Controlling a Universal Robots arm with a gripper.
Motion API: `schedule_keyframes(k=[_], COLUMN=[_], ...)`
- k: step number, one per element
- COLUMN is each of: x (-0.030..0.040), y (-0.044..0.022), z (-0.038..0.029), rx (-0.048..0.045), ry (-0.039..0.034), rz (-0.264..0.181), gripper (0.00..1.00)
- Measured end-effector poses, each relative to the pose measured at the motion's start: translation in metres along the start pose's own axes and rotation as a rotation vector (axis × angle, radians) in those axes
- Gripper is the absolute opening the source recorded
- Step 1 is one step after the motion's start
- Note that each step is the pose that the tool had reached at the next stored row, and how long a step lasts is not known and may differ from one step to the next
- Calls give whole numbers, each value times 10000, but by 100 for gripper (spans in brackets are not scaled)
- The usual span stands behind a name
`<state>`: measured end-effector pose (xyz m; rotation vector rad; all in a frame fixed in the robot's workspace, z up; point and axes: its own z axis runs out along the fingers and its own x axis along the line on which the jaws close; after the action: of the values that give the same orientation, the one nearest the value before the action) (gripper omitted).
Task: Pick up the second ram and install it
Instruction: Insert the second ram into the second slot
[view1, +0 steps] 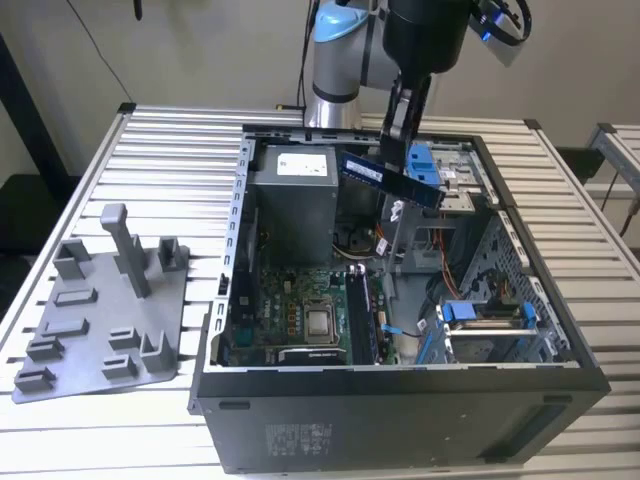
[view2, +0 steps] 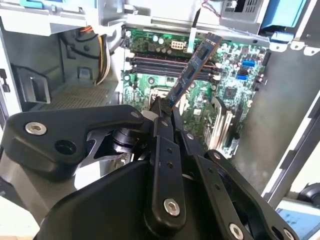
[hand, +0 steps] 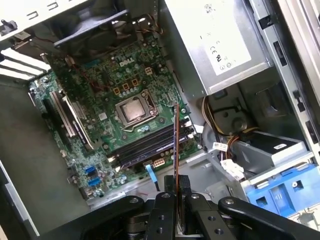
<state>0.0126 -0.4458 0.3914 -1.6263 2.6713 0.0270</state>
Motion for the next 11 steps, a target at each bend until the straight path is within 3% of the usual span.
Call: schedule_keyframes(k=[11], x=[1], y=[0], z=[19], rx=[30], ry=[-11], rz=[1428], gripper=[14])
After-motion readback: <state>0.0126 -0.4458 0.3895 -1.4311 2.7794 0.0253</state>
